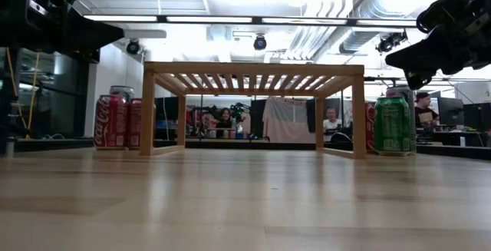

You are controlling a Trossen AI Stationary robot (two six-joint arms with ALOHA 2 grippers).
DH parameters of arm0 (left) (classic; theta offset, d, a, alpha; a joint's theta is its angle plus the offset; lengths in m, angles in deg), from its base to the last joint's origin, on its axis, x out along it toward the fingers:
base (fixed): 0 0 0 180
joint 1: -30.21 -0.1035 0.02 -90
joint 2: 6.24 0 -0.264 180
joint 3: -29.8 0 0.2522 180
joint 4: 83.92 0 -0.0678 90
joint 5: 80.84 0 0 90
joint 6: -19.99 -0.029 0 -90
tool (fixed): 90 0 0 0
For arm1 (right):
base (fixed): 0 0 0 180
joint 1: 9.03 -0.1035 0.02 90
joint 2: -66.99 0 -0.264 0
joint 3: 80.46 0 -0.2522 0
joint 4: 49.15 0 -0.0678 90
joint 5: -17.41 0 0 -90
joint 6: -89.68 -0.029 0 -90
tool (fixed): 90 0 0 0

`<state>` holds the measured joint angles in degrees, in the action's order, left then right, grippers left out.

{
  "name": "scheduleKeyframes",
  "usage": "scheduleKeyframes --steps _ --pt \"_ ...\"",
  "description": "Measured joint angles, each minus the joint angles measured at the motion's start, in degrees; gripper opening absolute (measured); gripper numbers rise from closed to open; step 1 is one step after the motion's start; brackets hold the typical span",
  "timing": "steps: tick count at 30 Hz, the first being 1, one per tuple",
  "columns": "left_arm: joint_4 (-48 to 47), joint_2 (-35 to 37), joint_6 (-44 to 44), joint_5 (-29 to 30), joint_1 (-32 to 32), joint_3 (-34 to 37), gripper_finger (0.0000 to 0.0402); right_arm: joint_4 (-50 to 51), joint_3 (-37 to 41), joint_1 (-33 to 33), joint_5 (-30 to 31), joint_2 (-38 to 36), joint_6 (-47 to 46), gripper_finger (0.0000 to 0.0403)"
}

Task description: Place canned beverage on shelf

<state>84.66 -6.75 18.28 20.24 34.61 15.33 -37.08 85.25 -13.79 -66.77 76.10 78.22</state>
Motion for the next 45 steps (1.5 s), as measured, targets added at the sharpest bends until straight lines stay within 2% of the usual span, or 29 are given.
scheduleKeyframes --steps 33,35,37,39,42,45 --pt "0.01 0.01 0.00 -0.01 0.01 0.00 0.0000 -0.50 0.00 0.01 0.19 0.00 -0.03 0.0000" --pt "0.01 0.00 0.00 -0.01 0.00 0.00 0.0000 -5.90 0.00 0.01 0.87 0.04 -4.22 0.0000" --pt "0.01 0.02 0.00 -0.01 0.00 0.00 0.0000 -16.34 -0.02 0.01 1.46 0.00 -15.95 0.0000" --pt "0.01 0.01 0.01 -0.01 0.01 0.00 0.0000 -26.98 -0.04 -0.01 6.42 0.22 -24.26 0.0000" --pt "0.00 0.04 0.01 0.00 0.02 0.00 0.0000 -37.51 -0.04 0.01 16.18 0.46 -31.21 0.0000" --pt "-0.01 0.04 0.00 0.00 0.00 0.00 0.0000 -45.05 -1.41 0.01 17.81 2.07 -34.55 0.0000"
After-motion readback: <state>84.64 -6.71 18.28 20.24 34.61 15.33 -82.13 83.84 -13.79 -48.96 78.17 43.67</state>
